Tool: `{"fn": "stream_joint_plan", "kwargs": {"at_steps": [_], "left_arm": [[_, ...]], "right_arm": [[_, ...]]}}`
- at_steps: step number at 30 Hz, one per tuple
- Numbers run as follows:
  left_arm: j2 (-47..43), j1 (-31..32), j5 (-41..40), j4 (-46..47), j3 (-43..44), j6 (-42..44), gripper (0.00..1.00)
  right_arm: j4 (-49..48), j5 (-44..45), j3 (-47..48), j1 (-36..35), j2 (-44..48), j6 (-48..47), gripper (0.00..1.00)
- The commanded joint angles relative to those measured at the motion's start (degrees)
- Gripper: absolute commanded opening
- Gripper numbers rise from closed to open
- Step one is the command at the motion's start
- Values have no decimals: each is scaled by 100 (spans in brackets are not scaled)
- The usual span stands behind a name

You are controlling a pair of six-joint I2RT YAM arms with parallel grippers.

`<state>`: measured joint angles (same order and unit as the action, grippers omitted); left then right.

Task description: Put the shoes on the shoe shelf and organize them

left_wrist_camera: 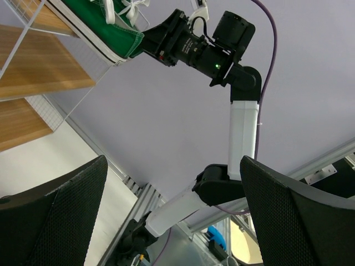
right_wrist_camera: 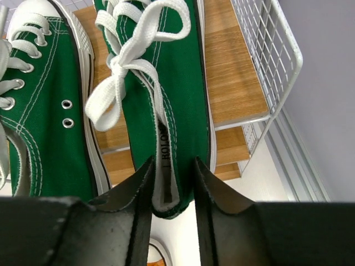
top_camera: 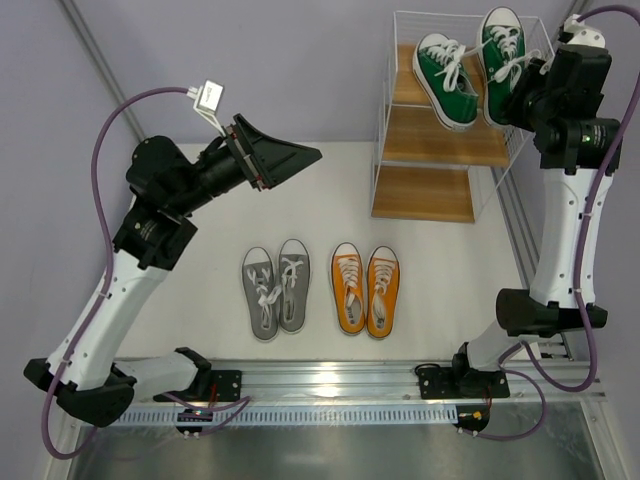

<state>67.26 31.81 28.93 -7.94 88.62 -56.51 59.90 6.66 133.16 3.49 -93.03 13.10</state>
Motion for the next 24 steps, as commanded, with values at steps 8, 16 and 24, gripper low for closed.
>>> {"fn": "stream_joint_plan", "kwargs": {"at_steps": [8,16,24], "left_arm": [[-231,18,-80,126,-117,158,100],[-266,18,-89,126,-143,158,100],[-223,18,-89,153,-143,105,100]], "right_arm": [[101,-111,26,12,312,-89,4],[119,-156,-10,3,593,-54,4],[75,-235,218,3,304,25,5]]}}
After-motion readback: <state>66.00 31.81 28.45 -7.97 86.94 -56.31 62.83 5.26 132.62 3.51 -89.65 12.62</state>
